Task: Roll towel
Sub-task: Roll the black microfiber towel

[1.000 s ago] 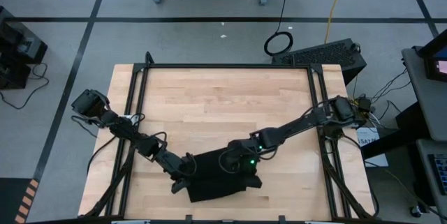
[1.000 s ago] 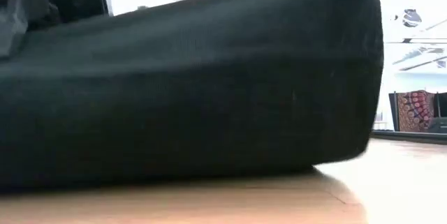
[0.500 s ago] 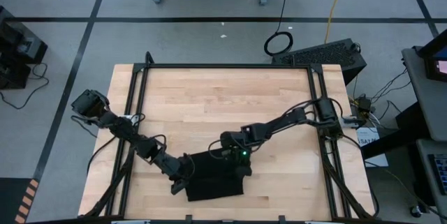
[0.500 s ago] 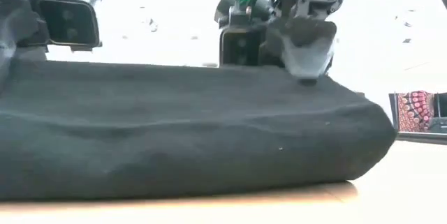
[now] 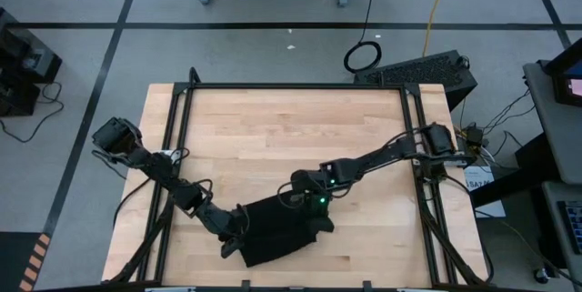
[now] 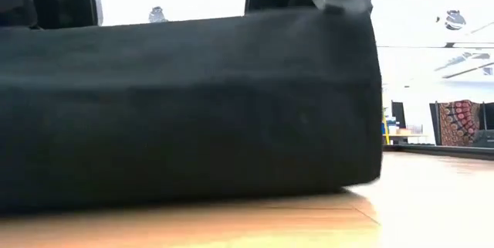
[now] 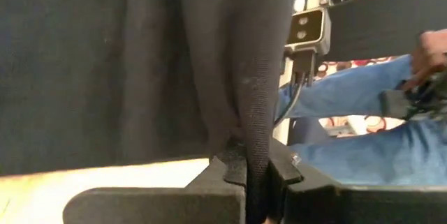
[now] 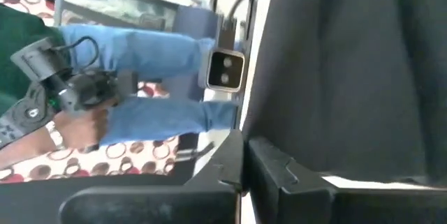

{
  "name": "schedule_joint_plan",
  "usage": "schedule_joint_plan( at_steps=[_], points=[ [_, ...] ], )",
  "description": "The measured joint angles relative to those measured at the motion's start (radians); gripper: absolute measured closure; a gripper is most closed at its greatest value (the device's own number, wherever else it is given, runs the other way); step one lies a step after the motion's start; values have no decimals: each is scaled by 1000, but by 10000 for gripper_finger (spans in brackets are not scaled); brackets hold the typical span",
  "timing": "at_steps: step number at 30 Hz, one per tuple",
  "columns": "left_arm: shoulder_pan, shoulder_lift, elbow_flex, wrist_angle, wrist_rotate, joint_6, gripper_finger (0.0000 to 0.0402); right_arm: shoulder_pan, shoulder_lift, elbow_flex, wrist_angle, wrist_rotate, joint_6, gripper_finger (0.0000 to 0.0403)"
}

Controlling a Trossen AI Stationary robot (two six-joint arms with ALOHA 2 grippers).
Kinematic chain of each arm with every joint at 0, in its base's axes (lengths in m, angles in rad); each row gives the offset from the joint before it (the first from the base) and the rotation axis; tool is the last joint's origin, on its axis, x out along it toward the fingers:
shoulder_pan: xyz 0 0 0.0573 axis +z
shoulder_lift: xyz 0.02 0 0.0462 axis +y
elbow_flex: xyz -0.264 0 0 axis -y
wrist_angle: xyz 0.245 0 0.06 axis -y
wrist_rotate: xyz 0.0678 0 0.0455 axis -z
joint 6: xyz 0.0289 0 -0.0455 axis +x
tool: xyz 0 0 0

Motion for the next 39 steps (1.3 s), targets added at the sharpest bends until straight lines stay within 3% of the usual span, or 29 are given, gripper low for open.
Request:
schedule_joint_plan(
  at_steps=[9,14,24,30,39],
  points=[
    [-25,0,1,-81,-77,34,391,0,-27,0,16,-11,99,400],
    [-26,16,1,-118,-101,35,391,-31,6,0,13,-4,64,400],
    [-29,77,-1,-123,-101,27,391,-70,11,0,-38,266,6,400],
    [-28,77,0,-99,-102,26,391,-53,46,0,-117,318,-47,399],
    [-27,77,0,-90,-110,27,391,-35,64,1,-157,526,-55,399]
  ],
)
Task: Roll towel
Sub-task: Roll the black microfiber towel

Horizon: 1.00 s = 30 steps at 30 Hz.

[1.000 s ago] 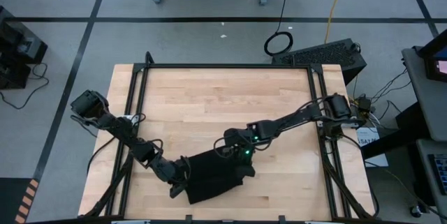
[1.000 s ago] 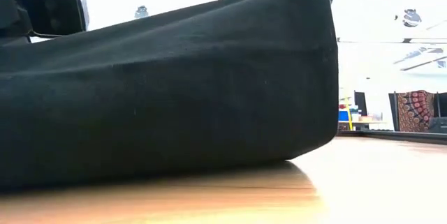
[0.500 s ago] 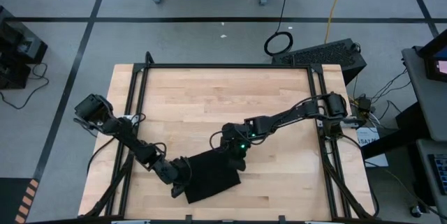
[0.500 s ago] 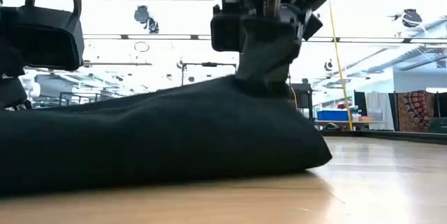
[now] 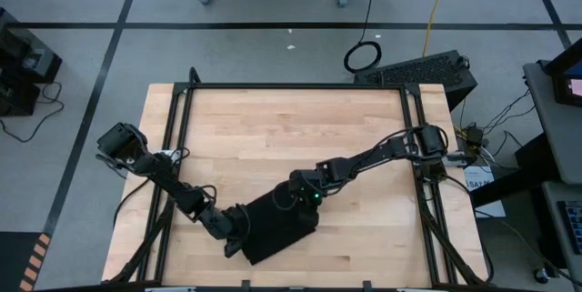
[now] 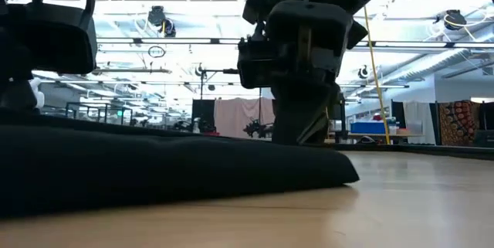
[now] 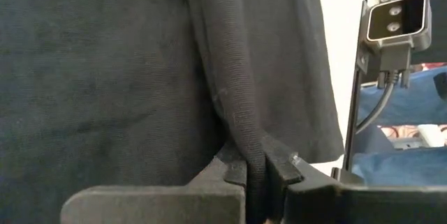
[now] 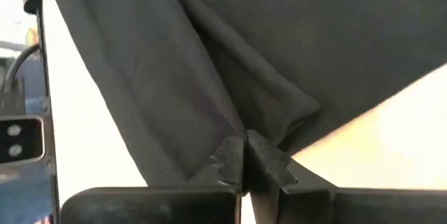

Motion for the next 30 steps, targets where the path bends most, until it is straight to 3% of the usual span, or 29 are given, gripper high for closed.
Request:
schedule_joint_plan(
  at_steps=[4,9,16,20,23,27,30],
  points=[
    [0,0,0,-6,-6,-4,377,0,0,0,-2,9,1,399],
    [-2,0,0,-18,20,-116,321,0,0,0,-11,10,17,399],
    [3,-42,0,-7,258,-381,244,0,0,-1,-10,10,30,399],
    [1,-111,0,22,292,-419,233,0,0,-1,-12,2,29,399],
    [2,-173,0,-17,202,-381,232,0,0,-1,-13,-16,30,399],
    [10,-223,0,-146,-113,-276,250,0,0,-1,-14,-16,26,399],
    [32,-220,0,-253,-223,-231,279,0,-10,-1,-18,-16,26,399]
  ],
)
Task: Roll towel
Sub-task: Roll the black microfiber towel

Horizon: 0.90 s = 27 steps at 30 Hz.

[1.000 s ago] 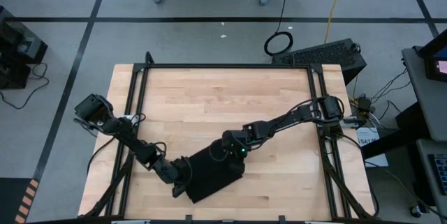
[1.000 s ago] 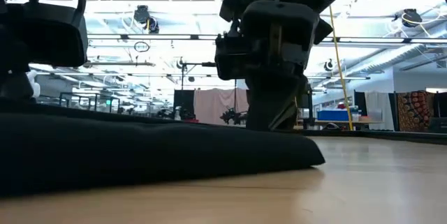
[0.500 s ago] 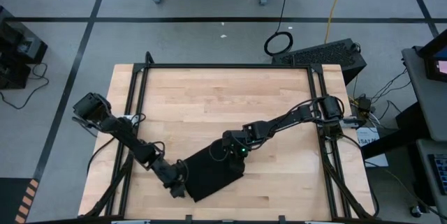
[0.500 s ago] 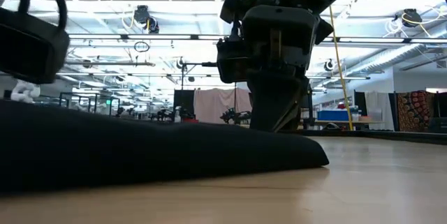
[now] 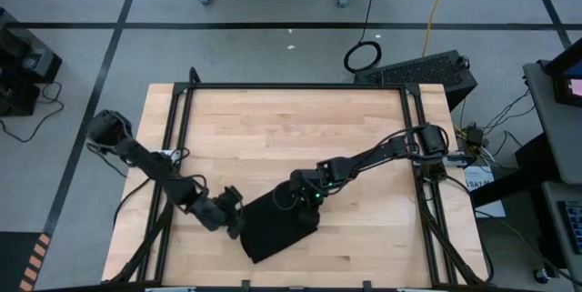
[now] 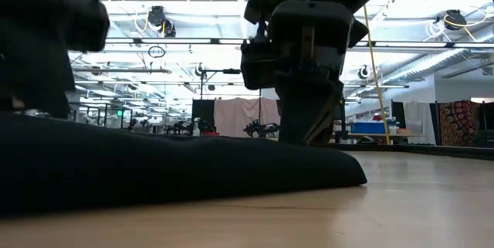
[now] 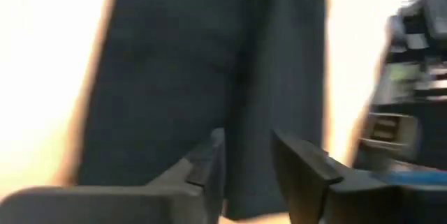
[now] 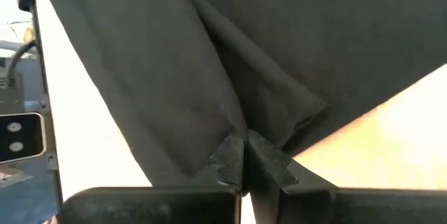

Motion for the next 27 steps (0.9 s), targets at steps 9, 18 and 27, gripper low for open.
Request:
schedule_joint_plan(
  at_steps=[9,18,27],
  points=[
    [127,143,0,-37,53,303,378,-11,-99,0,-79,3,-58,382],
    [269,182,3,22,61,736,389,-32,-112,0,-126,65,-74,277],
    [436,110,5,7,214,982,370,-86,-242,0,-356,219,-329,219]
  ],
)
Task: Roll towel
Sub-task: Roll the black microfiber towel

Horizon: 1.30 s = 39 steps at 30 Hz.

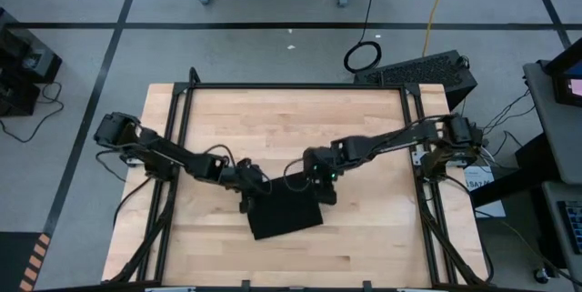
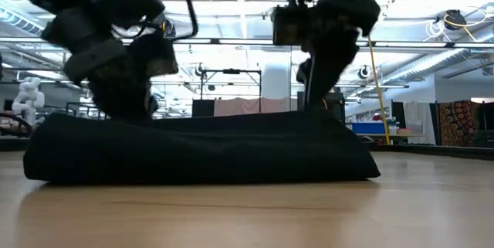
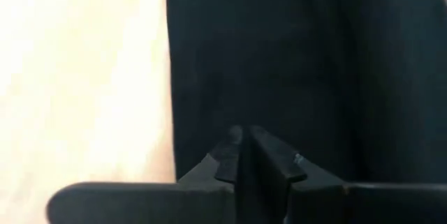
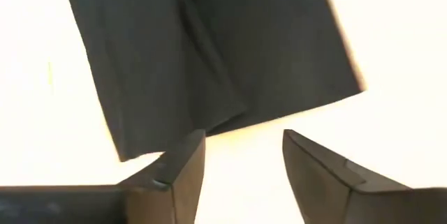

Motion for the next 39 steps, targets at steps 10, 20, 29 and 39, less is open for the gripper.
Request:
schedule_joint_plan(
  at_steps=[10,20,29,39],
  points=[
    [52,-207,20,-40,-18,13,313,70,-69,-71,271,-147,-151,164],
    [-196,-290,114,-73,-47,-174,301,265,-61,-269,630,13,16,120],
    [-363,-70,183,12,-233,-196,234,297,-40,-359,738,120,-63,105],
    [-407,213,308,43,-243,-153,97,294,88,-369,783,120,-42,106]
  ],
)
